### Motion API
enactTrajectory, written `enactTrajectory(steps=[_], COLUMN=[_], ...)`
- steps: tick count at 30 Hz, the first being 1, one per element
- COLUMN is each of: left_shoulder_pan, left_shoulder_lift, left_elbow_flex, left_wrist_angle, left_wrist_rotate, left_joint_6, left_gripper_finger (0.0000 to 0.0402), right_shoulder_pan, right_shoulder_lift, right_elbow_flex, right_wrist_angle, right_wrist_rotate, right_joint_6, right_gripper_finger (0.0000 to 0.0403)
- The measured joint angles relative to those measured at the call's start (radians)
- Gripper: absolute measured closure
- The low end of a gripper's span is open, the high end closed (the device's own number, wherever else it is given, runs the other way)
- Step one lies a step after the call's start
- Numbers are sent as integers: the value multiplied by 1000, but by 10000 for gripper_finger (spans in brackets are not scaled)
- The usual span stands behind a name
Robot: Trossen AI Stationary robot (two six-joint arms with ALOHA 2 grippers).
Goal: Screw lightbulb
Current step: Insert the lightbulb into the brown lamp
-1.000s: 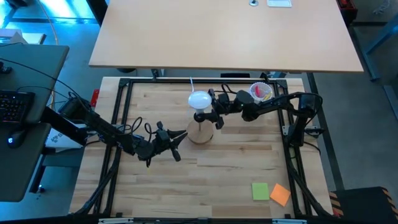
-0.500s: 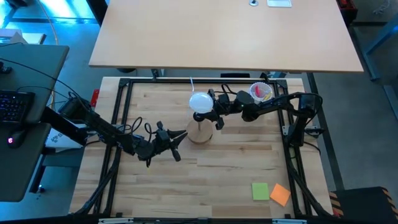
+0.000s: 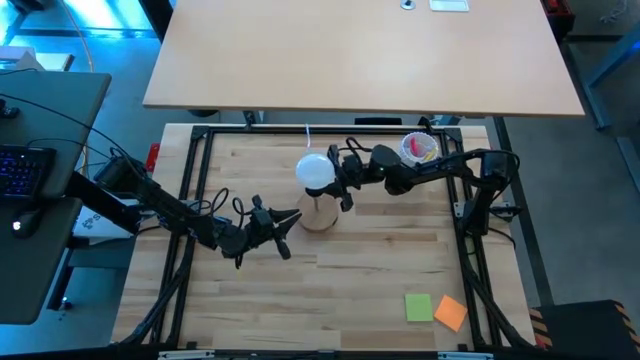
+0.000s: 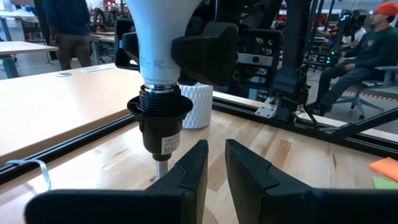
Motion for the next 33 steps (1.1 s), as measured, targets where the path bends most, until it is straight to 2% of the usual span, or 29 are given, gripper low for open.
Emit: enactTrajectory(steps=[11,18,27,33], left_shoulder_pan=[0,0,-7,-15], left_shoulder_lift=[0,0,-1,-1], left_elbow_flex=[0,21,24,23], left_wrist_angle=[0,15,4,5], left_wrist_rotate=[0,1,0,-2], left_joint_6=[-6,74,71,71], left_gripper_finger=[351,351,351,351], right_shoulder_pan=[-13,-13,-20,-36], right_shoulder_lift=[-2,5,-16,-98], right_elbow_flex=[6,0,2,2], right_wrist_angle=[-52,-86,-87,-260], right_wrist_rotate=[-2,-5,-65,-60], right_joint_6=[11,11,-54,-152], right_gripper_finger=[261,197,188,187])
